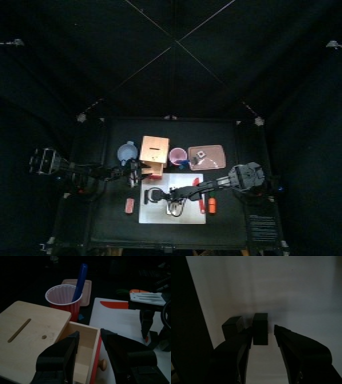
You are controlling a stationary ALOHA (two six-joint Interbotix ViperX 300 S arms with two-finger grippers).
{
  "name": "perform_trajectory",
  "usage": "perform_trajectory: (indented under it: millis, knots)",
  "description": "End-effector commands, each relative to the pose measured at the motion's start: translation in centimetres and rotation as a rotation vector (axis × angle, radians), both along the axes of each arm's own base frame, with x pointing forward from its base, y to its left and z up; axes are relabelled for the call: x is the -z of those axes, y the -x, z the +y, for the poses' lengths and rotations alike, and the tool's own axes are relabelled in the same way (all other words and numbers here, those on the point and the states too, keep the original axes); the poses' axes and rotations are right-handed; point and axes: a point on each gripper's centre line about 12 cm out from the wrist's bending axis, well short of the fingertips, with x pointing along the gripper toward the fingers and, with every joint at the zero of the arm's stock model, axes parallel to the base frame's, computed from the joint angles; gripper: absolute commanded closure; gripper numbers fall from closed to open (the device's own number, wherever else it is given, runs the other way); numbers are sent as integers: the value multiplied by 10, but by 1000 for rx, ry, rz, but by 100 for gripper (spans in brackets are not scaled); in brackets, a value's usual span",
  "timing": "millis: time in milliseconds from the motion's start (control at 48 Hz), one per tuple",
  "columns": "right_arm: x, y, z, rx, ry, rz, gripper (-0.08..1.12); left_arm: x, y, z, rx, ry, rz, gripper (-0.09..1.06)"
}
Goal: Place sushi on board then cut the sushi with the knife then place the pieces on the plate
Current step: Place the 4 sushi pieces on the plate
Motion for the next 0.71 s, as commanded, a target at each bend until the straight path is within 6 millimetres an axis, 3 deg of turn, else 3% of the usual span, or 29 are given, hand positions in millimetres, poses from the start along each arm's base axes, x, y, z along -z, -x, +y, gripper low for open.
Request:
perform_trajectory:
  millis: [21,229,438,562,708]
  knots:
    - [-9,-3,-3,5,-2,-23,26,-3,-2,1,-8,4,-14,18]
    - [-8,-3,-3,12,-2,-20,34,-3,-1,1,-10,6,-12,18]
    - [-28,10,-13,37,-9,-18,42,-3,-1,1,-11,5,-12,18]
    - [-46,40,-39,137,-19,-18,42,-2,-1,1,-10,6,-11,18]
    - [-55,98,-78,331,-17,-4,42,-2,-1,1,-10,4,-10,18]
